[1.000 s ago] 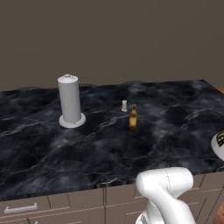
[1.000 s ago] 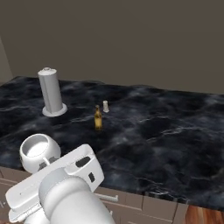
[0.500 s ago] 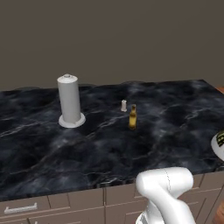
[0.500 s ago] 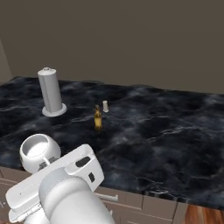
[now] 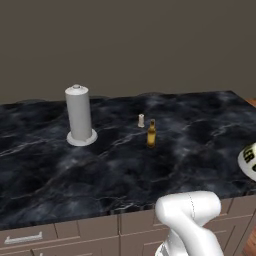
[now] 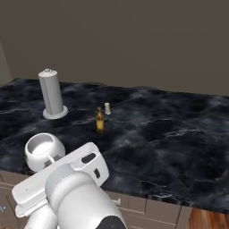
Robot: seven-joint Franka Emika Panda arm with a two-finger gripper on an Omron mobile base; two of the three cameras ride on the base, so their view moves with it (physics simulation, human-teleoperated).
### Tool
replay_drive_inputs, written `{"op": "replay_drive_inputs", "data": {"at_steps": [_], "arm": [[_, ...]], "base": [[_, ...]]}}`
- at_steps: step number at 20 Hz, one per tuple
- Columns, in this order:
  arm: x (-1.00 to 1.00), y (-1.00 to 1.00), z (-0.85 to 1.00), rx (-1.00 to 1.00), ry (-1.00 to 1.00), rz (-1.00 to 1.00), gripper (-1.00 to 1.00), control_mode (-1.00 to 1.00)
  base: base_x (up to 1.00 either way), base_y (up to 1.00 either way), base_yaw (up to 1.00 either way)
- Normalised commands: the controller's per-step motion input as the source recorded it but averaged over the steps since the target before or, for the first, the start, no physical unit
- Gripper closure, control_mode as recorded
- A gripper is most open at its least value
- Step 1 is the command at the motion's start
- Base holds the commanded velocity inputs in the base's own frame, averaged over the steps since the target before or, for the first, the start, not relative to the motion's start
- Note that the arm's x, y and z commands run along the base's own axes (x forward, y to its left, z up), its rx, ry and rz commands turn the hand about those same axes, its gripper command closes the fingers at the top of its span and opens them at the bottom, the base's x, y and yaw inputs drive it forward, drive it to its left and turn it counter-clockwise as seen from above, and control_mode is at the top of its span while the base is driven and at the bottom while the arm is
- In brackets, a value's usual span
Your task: Open the cabinet directly in front. Then move the beer and the mug to the dining counter with the candle on it.
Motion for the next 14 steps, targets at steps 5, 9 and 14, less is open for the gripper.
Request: {"op": "replay_drive_inputs", "data": {"at_steps": [5,9,14], "arm": [[0.40,-0.12,0.00,0.00,0.00,0.00,1.00,-1.00],[0.29,-0.19,0.00,0.00,0.00,0.00,1.00,-1.00],[0.27,-0.17,0.00,0.00,0.00,0.00,1.00,-1.00]], "base": [[0.00,0.00,0.00],[0.00,0.00,0.00],[0.00,0.00,0.00]]}}
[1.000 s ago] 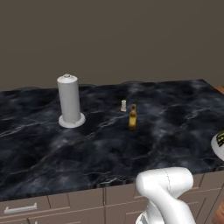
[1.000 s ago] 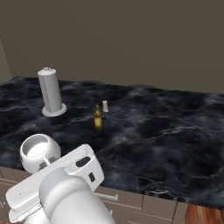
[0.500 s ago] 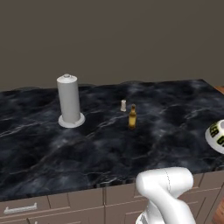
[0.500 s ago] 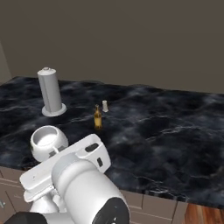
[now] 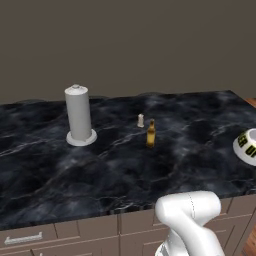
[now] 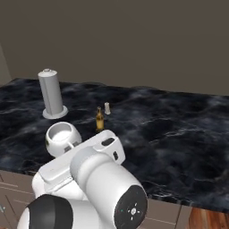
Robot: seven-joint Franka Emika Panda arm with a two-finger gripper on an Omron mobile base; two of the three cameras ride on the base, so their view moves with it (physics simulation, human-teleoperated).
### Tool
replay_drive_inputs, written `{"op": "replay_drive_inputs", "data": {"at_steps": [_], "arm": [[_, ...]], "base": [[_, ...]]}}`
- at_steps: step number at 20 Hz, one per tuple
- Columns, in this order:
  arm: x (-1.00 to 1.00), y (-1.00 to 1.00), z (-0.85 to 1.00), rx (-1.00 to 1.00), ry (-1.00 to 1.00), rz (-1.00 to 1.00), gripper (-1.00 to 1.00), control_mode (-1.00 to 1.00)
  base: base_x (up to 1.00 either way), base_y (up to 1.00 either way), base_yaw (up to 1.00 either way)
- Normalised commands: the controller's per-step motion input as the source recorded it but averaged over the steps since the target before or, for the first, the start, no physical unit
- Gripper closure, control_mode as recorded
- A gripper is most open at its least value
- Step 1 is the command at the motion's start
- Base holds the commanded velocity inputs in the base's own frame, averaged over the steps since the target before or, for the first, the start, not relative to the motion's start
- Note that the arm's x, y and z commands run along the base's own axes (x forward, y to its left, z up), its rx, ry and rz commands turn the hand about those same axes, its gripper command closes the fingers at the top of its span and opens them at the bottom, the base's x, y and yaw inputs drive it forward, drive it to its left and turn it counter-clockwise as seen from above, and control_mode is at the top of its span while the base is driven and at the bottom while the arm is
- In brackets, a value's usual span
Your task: Open the cabinet directly in front. Then move the beer and the mug to the dining counter with the candle on it.
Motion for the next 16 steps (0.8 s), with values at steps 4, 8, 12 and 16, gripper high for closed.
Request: {"op": "replay_drive_inputs", "data": {"at_steps": [4,8,12,16], "arm": [[0.24,-0.20,0.00,0.00,0.00,0.00,1.00,-1.00],[0.28,-0.15,0.00,0.00,0.00,0.00,1.00,-1.00],[0.27,-0.05,0.00,0.00,0.00,0.00,1.00,-1.00],[0.24,0.00,-0.01,0.00,0.03,0.00,1.00,-1.00]], "base": [[0.00,0.00,0.00],[0.00,0.00,0.00],[0.00,0.00,0.00],[0.00,0.00,0.00]]}}
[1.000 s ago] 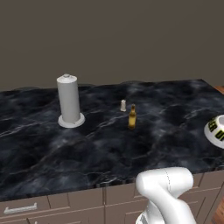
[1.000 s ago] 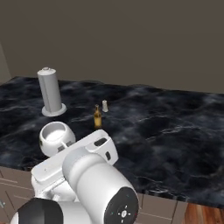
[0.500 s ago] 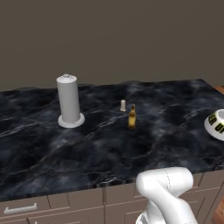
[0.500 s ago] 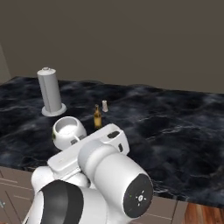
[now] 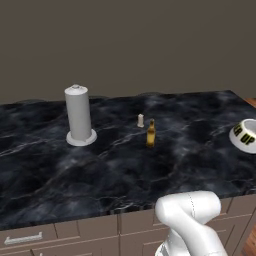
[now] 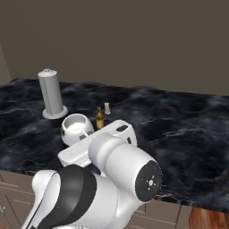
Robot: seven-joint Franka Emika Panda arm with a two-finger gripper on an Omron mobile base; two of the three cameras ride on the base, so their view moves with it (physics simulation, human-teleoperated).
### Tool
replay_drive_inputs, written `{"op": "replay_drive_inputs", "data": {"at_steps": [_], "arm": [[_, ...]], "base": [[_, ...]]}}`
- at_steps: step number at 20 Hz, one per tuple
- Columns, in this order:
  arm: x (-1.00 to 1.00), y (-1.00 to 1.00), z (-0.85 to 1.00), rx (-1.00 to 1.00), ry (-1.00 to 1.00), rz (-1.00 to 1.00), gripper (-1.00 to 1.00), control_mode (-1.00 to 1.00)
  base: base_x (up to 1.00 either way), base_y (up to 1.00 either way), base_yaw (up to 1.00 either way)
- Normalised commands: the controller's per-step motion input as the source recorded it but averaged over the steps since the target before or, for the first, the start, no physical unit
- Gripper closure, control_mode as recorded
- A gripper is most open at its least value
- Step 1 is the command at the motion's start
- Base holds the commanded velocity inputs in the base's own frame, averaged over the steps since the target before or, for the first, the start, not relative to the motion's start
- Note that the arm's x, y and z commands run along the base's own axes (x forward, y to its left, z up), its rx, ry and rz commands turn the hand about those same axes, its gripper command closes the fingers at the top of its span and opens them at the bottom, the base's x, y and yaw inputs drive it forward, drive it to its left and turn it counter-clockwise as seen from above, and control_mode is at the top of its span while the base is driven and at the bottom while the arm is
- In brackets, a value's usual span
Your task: Open the cabinet directly in front. Then move the beer and the mug to the dining counter with the candle on it.
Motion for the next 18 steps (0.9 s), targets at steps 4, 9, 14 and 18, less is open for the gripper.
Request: {"op": "replay_drive_inputs", "data": {"at_steps": [4,9,14,18], "arm": [[0.20,0.00,-0.04,0.00,0.03,0.00,1.00,-1.00],[0.18,0.00,-0.11,-0.01,0.00,0.00,1.00,-1.00],[0.20,0.00,-0.12,-0.01,0.00,0.00,1.00,-1.00],[0.29,0.00,-0.17,-0.04,0.00,-0.02,1.00,-1.00]], "base": [[0.00,0.00,0.00],[0.00,0.00,0.00],[0.00,0.00,0.00],[0.00,0.00,0.00]]}}
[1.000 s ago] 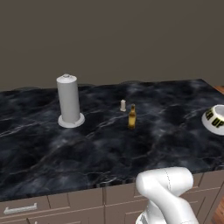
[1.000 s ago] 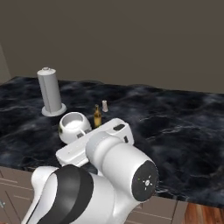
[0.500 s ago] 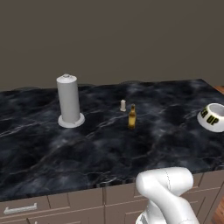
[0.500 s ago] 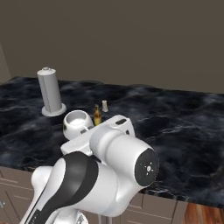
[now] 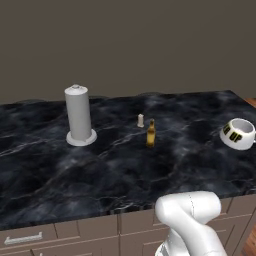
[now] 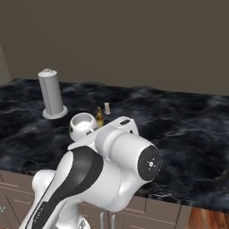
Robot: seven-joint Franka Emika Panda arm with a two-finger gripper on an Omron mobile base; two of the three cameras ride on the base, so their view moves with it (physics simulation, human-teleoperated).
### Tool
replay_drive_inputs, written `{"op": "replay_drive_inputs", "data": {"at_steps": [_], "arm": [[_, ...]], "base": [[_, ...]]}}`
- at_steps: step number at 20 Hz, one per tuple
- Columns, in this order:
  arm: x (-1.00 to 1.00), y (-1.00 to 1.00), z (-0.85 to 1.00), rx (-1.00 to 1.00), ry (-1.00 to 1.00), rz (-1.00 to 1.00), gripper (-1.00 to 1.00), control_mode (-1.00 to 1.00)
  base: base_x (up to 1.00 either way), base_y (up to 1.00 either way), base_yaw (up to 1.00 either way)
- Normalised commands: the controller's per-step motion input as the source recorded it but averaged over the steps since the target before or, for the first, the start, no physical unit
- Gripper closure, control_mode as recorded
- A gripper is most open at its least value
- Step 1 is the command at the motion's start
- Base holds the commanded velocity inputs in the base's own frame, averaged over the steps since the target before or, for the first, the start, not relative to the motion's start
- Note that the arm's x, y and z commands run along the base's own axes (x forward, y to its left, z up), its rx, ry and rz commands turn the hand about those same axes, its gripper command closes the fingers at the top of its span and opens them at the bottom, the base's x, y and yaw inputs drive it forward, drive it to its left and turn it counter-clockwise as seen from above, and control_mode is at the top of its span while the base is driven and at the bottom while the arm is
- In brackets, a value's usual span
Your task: Open the cabinet directly in front. Then move the beer and the mug to the dining counter with the candle on it.
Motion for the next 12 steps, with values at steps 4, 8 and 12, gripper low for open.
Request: {"op": "replay_drive_inputs", "data": {"at_steps": [4,8,12], "arm": [[0.33,0.00,-0.17,-0.05,0.00,-0.03,1.00,-1.00],[0.33,0.00,-0.14,-0.04,0.00,-0.03,1.00,-1.00],[0.32,0.00,-0.10,-0.01,0.00,-0.01,1.00,-1.00]], "base": [[0.00,0.00,0.00],[0.00,0.00,0.00],[0.00,0.00,0.00]]}}
